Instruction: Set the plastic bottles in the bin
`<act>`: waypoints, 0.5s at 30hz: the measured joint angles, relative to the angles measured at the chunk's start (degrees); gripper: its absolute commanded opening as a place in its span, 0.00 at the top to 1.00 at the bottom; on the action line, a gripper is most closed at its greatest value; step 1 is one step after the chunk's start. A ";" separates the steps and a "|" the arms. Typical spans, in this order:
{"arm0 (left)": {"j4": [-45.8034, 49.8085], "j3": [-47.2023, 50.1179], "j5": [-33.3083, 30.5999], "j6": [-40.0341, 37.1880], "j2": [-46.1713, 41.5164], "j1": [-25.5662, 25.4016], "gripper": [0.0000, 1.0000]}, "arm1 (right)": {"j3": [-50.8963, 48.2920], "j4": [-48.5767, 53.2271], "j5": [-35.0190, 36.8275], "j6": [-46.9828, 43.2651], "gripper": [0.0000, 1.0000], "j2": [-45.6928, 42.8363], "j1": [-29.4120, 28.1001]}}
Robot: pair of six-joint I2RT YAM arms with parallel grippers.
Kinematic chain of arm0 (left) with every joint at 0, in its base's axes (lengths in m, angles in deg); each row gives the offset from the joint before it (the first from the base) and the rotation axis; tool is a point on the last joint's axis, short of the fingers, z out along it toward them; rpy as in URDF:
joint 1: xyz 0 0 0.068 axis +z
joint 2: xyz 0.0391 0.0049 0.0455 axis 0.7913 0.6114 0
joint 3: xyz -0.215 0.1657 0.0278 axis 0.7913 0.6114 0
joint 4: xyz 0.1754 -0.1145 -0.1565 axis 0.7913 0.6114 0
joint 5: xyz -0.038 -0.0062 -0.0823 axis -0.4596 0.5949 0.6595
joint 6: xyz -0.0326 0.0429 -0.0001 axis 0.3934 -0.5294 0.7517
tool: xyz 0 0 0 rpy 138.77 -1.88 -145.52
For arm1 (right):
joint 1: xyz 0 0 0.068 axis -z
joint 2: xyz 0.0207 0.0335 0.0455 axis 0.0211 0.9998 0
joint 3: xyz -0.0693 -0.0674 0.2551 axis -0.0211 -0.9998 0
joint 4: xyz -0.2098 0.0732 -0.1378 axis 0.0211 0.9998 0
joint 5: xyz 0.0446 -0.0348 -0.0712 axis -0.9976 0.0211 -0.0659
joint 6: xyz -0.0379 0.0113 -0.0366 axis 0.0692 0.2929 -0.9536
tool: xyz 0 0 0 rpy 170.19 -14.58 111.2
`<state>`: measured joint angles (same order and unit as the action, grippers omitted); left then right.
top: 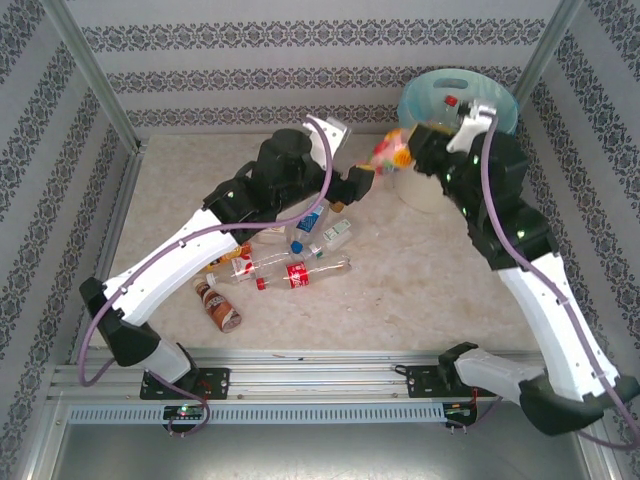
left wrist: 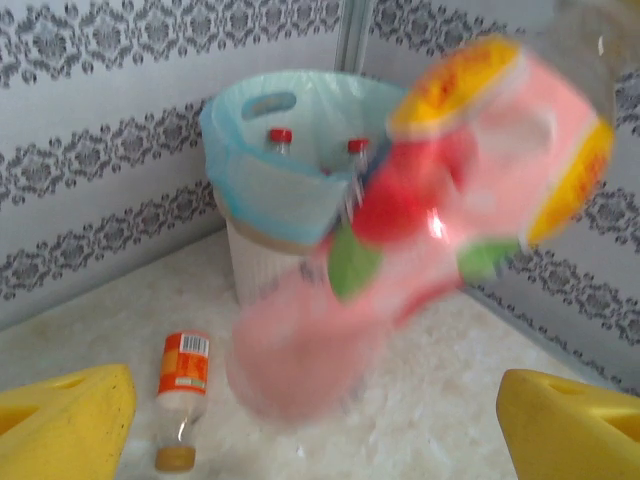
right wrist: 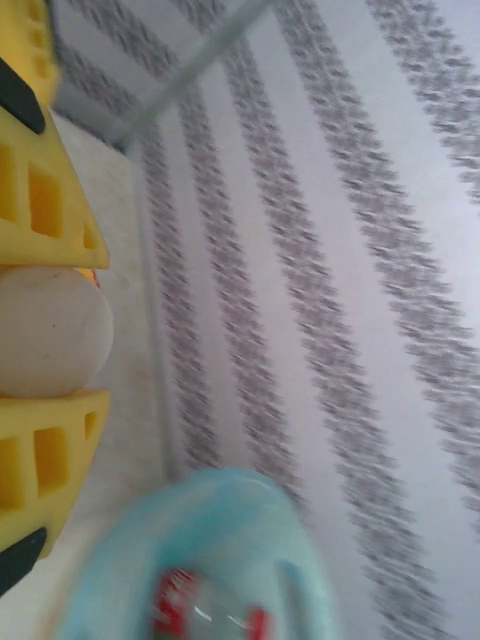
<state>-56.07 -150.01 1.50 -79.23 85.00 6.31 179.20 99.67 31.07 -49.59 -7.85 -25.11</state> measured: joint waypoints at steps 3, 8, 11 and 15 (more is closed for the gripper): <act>0.83 -3.50 1.20 -0.04 1.03 0.00 0.07 | 7.78 -0.90 7.19 -7.43 1.00 4.59 0.07; 1.57 -3.65 2.67 0.57 0.37 0.00 0.08 | 18.88 -3.37 15.78 -18.25 1.00 13.09 2.38; 1.57 0.61 2.71 1.01 -1.97 0.00 0.08 | 23.45 -4.87 18.47 -22.10 1.00 18.08 5.95; 1.18 8.70 2.56 2.10 -6.75 0.00 0.08 | 27.43 -5.11 19.12 -23.30 1.00 24.96 11.82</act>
<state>-54.89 -141.31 4.06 -77.13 78.24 6.31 206.63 94.55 50.20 -72.89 17.11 -13.29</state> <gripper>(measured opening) 0.919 0.248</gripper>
